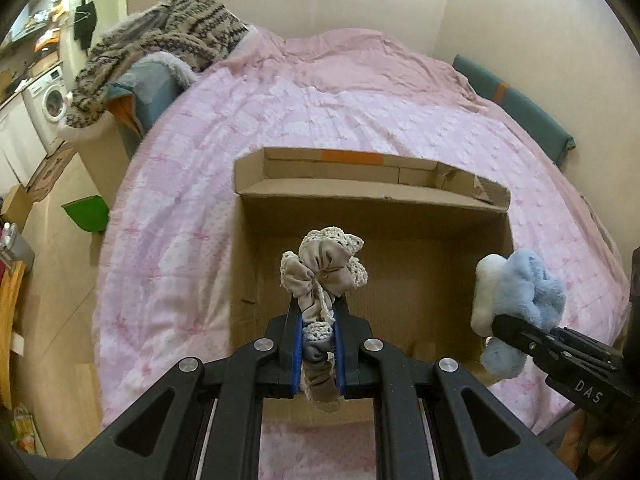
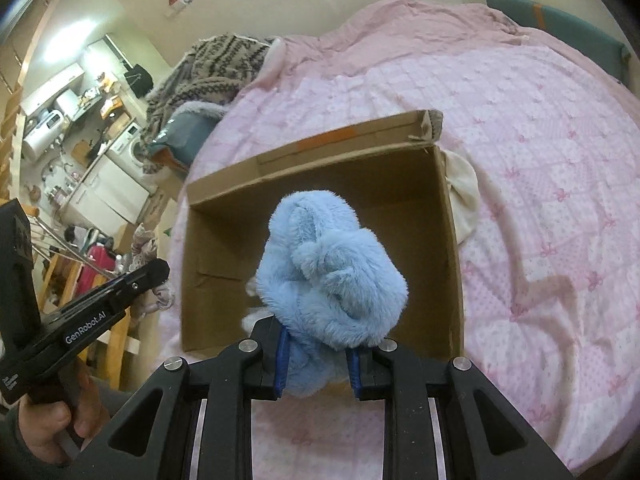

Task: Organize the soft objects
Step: 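Carry the beige scrunchie with the left tool while the right tool carries the blue scrunchie into the box, then open the left tool to drop the beige scrunchie while the right tool releases the blue scrunchie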

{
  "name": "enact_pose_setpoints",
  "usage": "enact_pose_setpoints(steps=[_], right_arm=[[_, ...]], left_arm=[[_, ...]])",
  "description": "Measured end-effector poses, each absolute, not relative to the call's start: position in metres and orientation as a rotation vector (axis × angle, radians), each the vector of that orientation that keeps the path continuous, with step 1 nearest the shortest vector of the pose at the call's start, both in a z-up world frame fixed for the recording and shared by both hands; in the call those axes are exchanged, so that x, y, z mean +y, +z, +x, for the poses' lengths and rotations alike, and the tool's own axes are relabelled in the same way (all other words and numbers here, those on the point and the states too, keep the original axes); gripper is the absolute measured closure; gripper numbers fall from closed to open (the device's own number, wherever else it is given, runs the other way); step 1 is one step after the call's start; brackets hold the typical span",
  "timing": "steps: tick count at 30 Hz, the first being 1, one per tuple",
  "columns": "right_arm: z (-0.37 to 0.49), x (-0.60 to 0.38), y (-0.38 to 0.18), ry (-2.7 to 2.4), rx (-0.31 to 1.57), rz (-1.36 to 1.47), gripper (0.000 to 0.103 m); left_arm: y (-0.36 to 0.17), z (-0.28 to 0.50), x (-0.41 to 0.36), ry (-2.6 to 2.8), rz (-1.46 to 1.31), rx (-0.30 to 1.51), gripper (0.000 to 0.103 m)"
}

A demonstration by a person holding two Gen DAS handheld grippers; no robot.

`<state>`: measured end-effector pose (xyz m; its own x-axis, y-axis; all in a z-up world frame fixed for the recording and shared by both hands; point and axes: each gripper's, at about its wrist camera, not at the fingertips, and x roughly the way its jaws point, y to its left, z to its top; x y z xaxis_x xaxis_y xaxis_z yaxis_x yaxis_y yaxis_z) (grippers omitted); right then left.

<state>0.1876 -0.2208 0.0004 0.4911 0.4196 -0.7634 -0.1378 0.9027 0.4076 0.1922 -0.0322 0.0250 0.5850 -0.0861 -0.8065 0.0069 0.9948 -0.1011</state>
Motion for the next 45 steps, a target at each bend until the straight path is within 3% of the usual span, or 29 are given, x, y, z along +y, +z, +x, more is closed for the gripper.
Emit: enact_pose_setpoints(steps=[9, 26, 32, 35, 37, 42, 45], right_arm=[[0.200, -0.216, -0.037, 0.332, 1.082, 0.313, 0.078], [0.199, -0.200, -0.054, 0.340, 1.142, 0.219, 0.077], [0.202, -0.201, -0.055, 0.338, 1.146, 0.228, 0.077], [0.203, -0.202, -0.055, 0.336, 1.148, 0.234, 0.076], [0.203, -0.203, -0.055, 0.331, 1.146, 0.239, 0.074], [0.202, -0.209, -0.052, 0.317, 1.130, 0.261, 0.072], [0.202, -0.213, -0.049, 0.306, 1.116, 0.287, 0.062]], left_arm=[[-0.025, 0.209, -0.037, -0.110, -0.112, 1.009, 0.092], [-0.036, 0.205, -0.037, -0.079, -0.093, 1.014, 0.091], [-0.040, 0.205, -0.038, -0.083, -0.089, 1.029, 0.085], [-0.038, 0.203, -0.039, -0.071, -0.077, 1.020, 0.074], [-0.036, 0.200, -0.038, -0.054, -0.074, 1.004, 0.052], [-0.025, 0.196, -0.034, -0.043, -0.078, 0.951, 0.043], [-0.022, 0.197, -0.033, -0.035, -0.073, 0.944, 0.040]])
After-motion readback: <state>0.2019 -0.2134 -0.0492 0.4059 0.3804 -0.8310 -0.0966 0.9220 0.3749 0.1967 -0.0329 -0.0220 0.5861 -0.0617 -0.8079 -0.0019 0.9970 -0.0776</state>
